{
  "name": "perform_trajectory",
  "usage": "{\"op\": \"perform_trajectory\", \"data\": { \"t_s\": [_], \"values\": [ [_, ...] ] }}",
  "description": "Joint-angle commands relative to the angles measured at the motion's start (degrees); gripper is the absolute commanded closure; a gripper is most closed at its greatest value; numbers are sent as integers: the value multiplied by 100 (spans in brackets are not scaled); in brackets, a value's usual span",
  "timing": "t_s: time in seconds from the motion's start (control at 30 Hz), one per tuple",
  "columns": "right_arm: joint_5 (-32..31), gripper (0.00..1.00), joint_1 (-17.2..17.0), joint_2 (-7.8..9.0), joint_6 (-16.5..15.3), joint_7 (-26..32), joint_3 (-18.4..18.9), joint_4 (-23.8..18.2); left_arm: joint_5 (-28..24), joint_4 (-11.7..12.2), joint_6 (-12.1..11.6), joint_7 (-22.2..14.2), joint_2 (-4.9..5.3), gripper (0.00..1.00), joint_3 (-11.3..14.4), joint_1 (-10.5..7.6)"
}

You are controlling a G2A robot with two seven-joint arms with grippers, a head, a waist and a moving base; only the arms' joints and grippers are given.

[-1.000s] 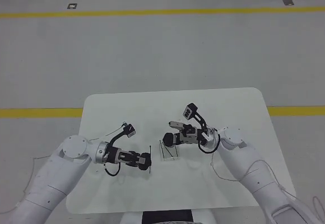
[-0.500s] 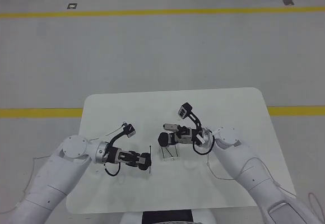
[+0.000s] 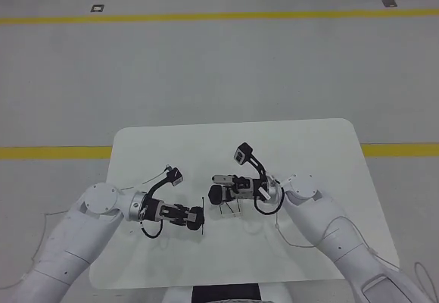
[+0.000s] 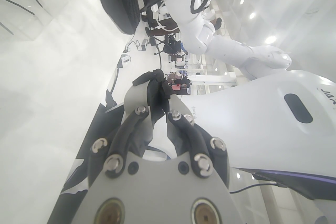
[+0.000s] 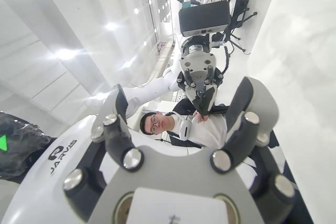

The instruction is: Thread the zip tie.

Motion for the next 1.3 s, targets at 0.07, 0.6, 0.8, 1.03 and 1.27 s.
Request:
{"op": "perform_trajectory", "data": {
  "t_s": [0.07,0.6,0.8,1.03,1.27],
  "values": [
    [-77,50,15,-18,-45,-35,-71,-26,0,0,0,0,0,100,0,0],
    [-134,65,116,-53,-244,-11,-129,159,0,0,0,0,0,100,0,0],
    [-208,65,140,-56,-253,85,-171,197,0,0,0,0,0,100,0,0],
    [-257,67,152,-57,-275,192,-208,194,0,0,0,0,0,100,0,0],
    [-338,69,164,-65,-260,166,-261,187,0,0,0,0,0,100,0,0]
  ]
}}
